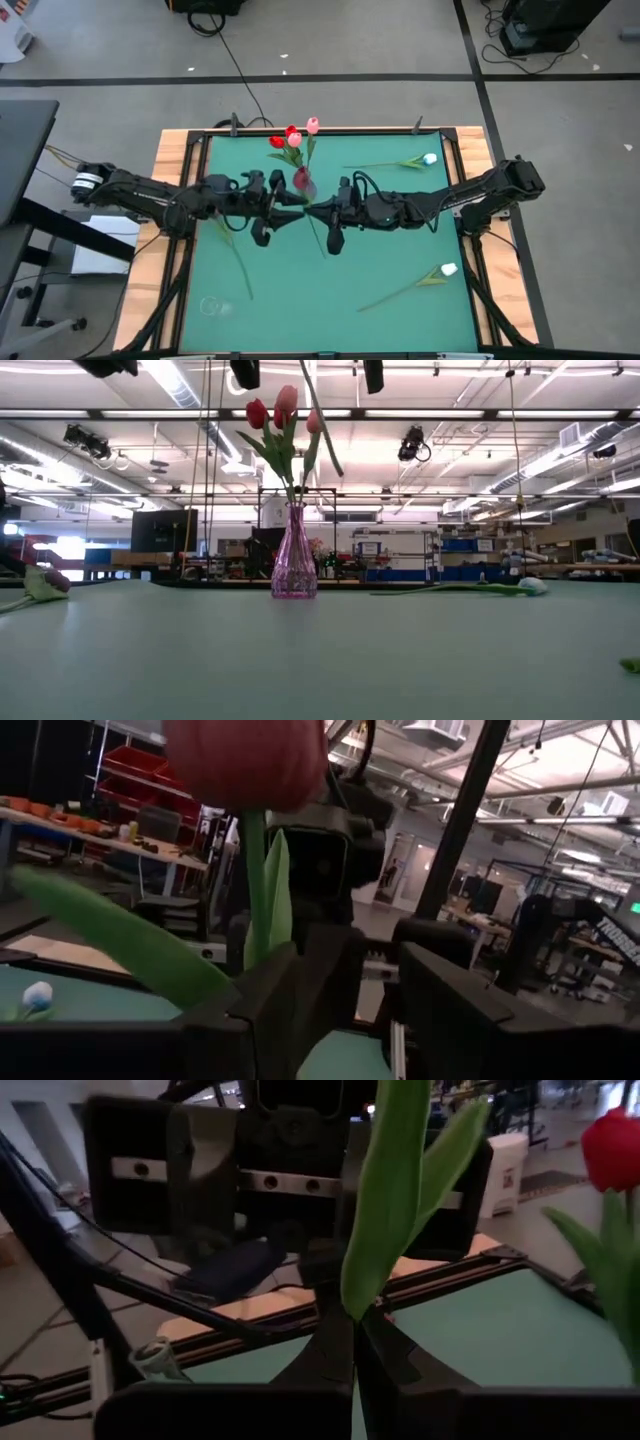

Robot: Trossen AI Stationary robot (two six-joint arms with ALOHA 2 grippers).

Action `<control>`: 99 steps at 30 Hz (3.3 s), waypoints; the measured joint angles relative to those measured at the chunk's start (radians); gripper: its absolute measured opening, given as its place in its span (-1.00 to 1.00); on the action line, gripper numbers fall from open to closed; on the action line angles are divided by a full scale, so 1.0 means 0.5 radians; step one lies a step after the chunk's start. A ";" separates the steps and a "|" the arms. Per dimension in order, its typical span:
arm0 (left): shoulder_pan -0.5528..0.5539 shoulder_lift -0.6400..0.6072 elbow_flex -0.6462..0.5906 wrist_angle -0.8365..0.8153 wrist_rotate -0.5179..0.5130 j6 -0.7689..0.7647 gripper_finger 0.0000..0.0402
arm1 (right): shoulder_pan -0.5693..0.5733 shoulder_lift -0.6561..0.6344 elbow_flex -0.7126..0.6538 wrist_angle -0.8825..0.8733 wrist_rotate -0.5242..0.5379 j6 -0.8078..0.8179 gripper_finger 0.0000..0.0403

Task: Sort flowers into vase by color
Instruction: Put the right dark red flower into the transparent vase

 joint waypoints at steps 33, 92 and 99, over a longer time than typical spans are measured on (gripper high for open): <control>-0.018 -0.072 0.003 -0.161 -0.202 0.255 -0.17 | -0.010 -0.019 -0.001 0.085 0.024 -0.132 -0.96; -0.109 -1.045 0.002 -1.392 -0.278 0.390 -0.98 | 0.181 -1.528 -0.163 -1.565 0.228 -0.086 -0.41; -0.284 -1.402 0.001 -1.919 -0.258 0.412 -0.98 | 0.181 -1.528 -0.163 -1.562 0.227 -0.086 -0.41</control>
